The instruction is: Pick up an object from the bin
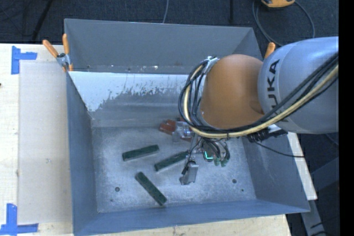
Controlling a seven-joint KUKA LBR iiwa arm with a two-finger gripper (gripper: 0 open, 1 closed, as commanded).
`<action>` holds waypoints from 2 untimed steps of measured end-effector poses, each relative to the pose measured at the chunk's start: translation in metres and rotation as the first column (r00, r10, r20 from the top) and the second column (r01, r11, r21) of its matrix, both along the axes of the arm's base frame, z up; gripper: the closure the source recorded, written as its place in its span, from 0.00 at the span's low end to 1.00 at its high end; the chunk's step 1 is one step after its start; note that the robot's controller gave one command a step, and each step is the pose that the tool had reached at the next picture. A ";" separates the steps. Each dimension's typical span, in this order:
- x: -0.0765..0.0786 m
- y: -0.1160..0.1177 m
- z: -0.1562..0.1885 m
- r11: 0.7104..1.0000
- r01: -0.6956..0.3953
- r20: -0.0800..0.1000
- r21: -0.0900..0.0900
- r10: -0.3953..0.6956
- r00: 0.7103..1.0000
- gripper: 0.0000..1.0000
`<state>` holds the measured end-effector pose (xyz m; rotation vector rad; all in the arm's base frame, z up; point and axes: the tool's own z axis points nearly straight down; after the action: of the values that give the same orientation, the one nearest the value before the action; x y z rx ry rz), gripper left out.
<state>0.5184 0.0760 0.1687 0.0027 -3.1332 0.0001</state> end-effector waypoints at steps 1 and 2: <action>0.002 0.000 0.003 1.000 0.002 0.007 0.000 -0.002 1.000 0.00; 0.023 -0.009 -0.031 0.998 -0.069 0.013 0.001 0.069 0.998 0.00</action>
Offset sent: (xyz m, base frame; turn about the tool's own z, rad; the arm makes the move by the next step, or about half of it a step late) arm 0.0492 -0.0252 -0.0885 -0.1661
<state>0.5410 0.0670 0.1375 0.1121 -3.1441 -0.0011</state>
